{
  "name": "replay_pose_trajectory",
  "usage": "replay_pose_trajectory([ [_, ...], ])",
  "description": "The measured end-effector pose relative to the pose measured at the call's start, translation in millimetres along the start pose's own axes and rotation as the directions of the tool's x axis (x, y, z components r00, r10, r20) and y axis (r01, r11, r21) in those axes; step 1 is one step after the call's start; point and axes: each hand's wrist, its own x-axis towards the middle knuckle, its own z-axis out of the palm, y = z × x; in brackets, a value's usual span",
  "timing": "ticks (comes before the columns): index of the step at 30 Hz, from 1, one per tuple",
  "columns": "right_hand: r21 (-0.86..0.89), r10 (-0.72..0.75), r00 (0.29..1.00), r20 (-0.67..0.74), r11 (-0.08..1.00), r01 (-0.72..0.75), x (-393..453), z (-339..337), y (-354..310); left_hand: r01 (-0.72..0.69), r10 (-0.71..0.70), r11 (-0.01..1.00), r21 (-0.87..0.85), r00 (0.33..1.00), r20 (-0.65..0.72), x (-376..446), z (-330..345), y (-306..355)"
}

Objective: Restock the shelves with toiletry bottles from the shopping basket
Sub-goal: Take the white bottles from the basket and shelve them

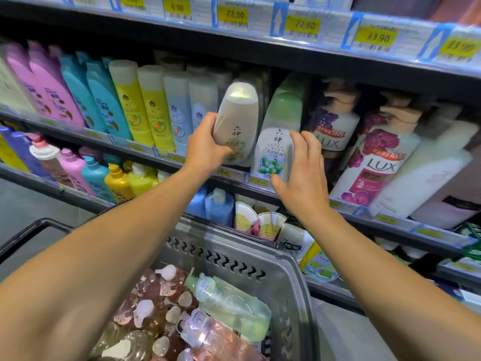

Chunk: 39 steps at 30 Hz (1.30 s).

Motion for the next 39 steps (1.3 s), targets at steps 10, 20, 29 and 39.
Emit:
replay_pose_trajectory([
  [10,0.062,0.015,1.0,0.023,0.998,-0.016,-10,19,5,0.06,-0.063,0.997,0.052,0.996,0.064,11,15,-15],
  [20,0.097,0.04,0.999,-0.002,0.995,-0.04,-15,24,8,0.019,0.016,0.941,0.338,0.995,-0.101,-2,20,-4],
  [29,0.1,0.049,0.999,-0.002,0.994,-0.049,-21,34,19,0.178,-0.133,0.972,0.155,0.956,-0.263,-5,41,7],
  [39,0.091,0.044,0.999,0.021,0.995,-0.046,-26,39,22,0.241,-0.202,0.96,0.14,0.948,-0.245,-6,47,-3],
])
